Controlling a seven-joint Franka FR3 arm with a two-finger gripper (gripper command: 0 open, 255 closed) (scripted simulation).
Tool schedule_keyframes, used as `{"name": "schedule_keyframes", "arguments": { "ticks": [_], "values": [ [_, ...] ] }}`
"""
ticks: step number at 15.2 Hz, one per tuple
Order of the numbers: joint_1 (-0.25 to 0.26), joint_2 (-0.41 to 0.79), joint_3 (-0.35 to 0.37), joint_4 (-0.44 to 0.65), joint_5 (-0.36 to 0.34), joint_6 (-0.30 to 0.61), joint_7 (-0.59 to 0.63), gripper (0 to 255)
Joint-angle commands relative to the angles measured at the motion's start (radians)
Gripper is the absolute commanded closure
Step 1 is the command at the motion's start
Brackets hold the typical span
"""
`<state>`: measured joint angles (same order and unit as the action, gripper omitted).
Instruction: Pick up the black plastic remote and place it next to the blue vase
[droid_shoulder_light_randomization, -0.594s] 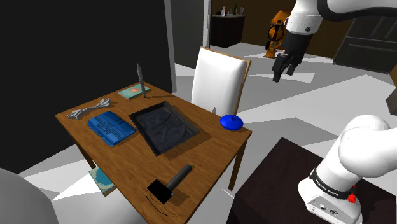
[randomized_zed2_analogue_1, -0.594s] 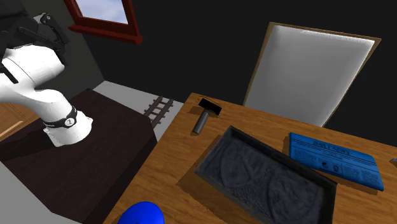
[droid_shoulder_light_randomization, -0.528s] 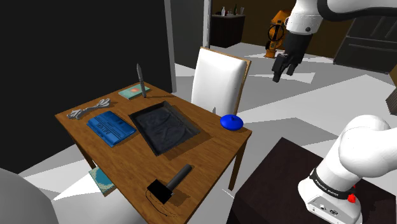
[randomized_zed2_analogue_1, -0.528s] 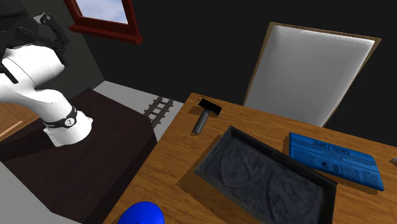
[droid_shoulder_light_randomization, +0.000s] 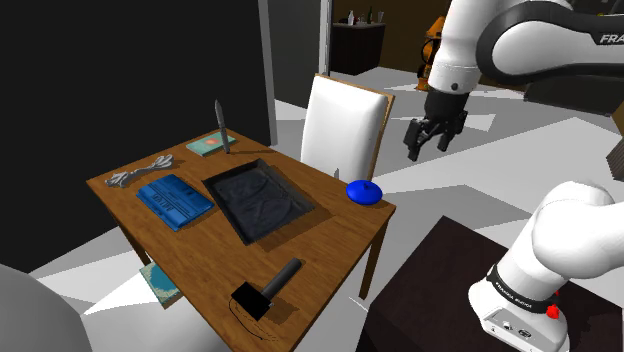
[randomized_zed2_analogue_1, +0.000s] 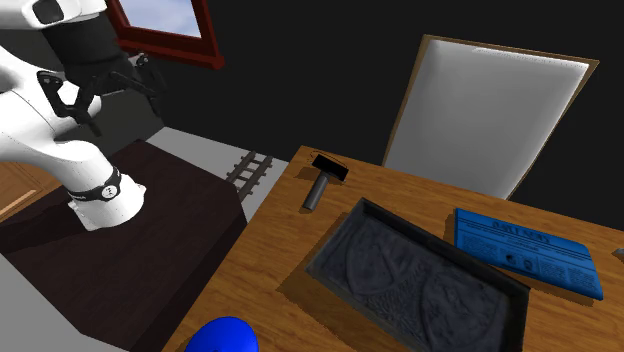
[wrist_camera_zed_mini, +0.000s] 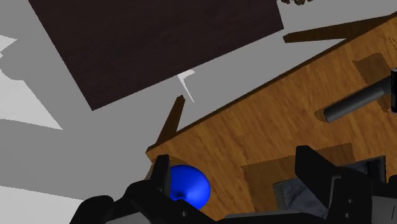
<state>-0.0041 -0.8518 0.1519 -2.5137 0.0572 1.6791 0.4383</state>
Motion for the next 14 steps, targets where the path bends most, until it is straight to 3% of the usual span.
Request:
{"name": "schedule_keyframes", "arguments": {
  "ticks": [1,9,14],
  "values": [
    [0.001,0.01,0.055,-0.031,0.04,0.038,0.093,0],
    [-0.011,0.149,0.277,-0.082,0.177,0.223,0.436,0],
    [-0.051,0.309,0.425,-0.055,0.22,0.359,0.656,0]
  ]
}}
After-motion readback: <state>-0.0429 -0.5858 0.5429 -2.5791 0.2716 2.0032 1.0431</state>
